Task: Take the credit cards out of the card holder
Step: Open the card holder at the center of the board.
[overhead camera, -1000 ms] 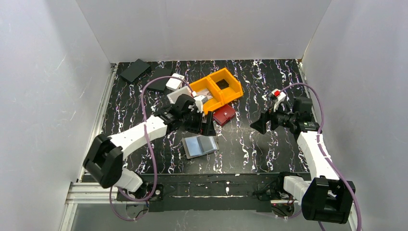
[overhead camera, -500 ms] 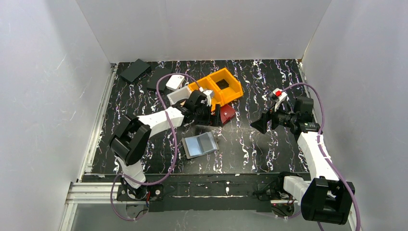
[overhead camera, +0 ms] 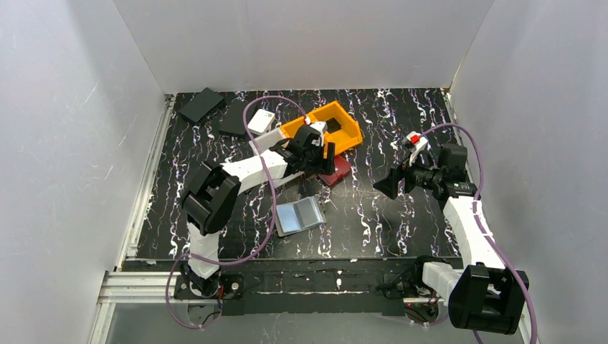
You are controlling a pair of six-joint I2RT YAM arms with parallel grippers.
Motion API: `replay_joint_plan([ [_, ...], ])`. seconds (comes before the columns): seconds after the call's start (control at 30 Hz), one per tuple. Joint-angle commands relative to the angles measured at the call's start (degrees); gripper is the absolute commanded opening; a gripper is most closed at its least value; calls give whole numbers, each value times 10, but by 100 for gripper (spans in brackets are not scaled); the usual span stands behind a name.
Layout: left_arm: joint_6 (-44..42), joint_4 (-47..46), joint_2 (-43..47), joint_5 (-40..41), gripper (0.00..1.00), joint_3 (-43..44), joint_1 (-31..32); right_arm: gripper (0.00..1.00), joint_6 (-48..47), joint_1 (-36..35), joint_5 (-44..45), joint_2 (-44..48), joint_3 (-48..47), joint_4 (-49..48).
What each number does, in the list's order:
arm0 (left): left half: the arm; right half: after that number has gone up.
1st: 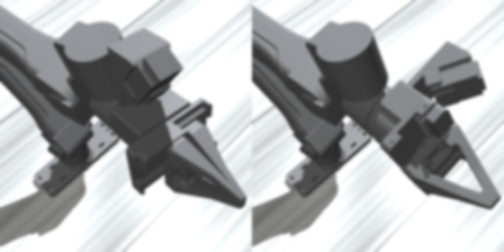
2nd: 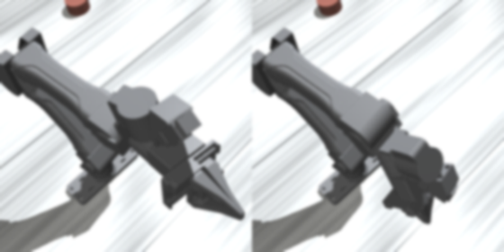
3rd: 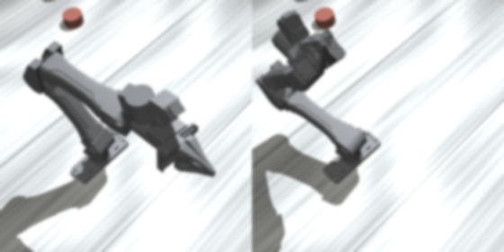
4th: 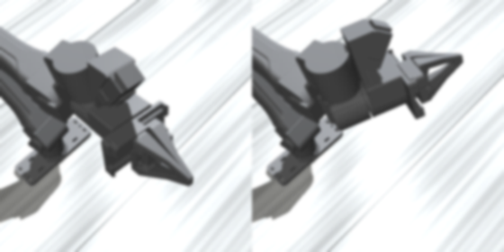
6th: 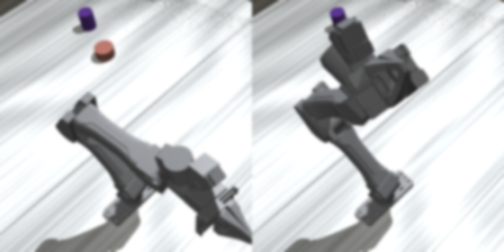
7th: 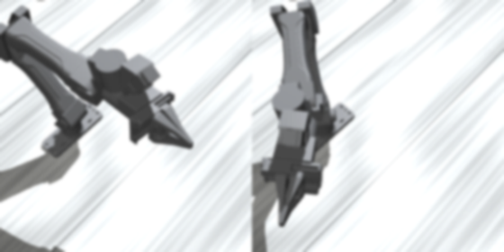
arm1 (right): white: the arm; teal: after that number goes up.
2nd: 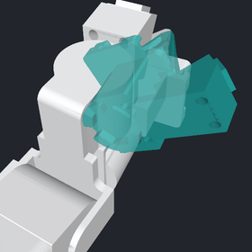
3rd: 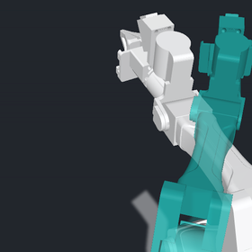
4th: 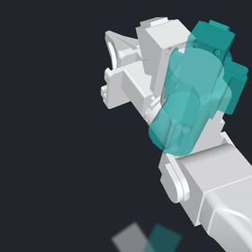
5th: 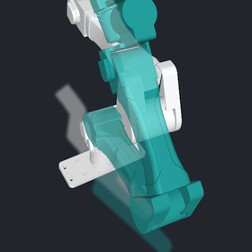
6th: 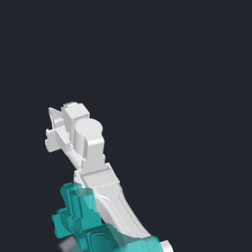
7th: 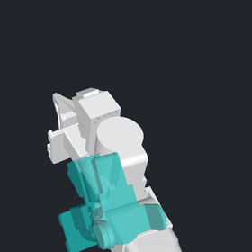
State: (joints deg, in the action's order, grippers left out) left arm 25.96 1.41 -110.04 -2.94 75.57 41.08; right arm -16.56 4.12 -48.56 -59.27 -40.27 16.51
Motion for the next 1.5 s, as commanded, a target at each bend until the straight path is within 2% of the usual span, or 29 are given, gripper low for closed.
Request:
replay_joint_plan([
  [0.0,-20,34,-20,15,69,36,5,98,-7,3,-9,2,-6,-11],
  [0.1,-26,43,-33,21,67,47,10,98,-8,2,-8,1,-5,-11],
  [0.27,-49,81,-66,80,68,84,19,98,-9,3,-10,1,-6,-10],
  [0.47,-47,88,-92,58,65,99,18,98,-10,3,-11,1,-6,-7],
  [0.6,-30,79,-96,30,50,89,19,98,-12,2,-14,2,-6,-6],
  [0.77,-3,60,-77,29,24,48,30,98,-17,3,-18,-3,-9,3],
  [0.87,25,45,-44,29,19,7,46,98,-22,2,-22,-13,-10,12],
  [0.97,88,35,-5,48,16,-46,65,98,-22,-4,-27,-33,-12,19],
  [1.1,214,-7,40,73,13,-128,94,98,-32,-39,1,-80,-18,33],
  [1.2,292,-36,54,95,14,-165,128,98,-62,-112,57,-100,-22,42],
  [1.33,329,-36,71,121,17,-182,154,92,-118,-176,104,-106,-24,58],
  [1.47,327,-34,93,121,20,-201,157,78,-151,-237,179,-132,-45,66],
])
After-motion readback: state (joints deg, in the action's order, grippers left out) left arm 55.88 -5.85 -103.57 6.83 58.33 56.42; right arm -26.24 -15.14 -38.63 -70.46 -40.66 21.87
